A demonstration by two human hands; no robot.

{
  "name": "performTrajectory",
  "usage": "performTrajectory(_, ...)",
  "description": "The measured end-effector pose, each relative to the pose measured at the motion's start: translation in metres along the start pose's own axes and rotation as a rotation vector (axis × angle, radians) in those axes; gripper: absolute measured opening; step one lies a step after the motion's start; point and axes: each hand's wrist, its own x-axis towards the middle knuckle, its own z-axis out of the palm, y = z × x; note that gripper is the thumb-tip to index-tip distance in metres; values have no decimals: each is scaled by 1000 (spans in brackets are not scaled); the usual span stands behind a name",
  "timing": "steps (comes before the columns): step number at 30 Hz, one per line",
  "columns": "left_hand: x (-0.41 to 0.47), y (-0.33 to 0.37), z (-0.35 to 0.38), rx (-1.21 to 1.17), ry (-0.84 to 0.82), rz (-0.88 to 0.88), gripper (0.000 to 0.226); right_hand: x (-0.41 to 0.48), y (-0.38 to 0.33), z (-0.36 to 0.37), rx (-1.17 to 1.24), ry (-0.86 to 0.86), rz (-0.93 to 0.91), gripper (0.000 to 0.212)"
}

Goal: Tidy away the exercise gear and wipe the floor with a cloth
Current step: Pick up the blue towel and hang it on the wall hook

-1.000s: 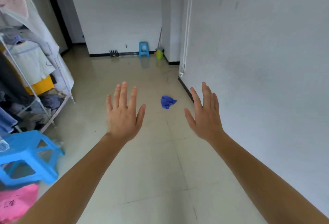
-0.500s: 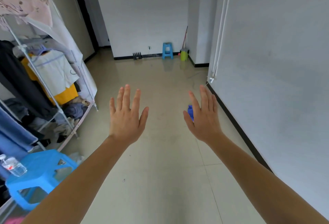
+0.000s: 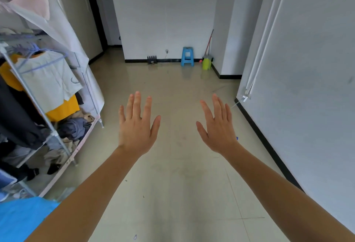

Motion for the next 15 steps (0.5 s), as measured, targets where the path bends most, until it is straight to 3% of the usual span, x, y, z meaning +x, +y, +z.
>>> performTrajectory(6,133,-63,69,-13,-38,89,64,115,7,64,-35,2,108,69)
performTrajectory(15,291,-93,219,-61,-113,181,65,243,61,189,-55,3,238,69)
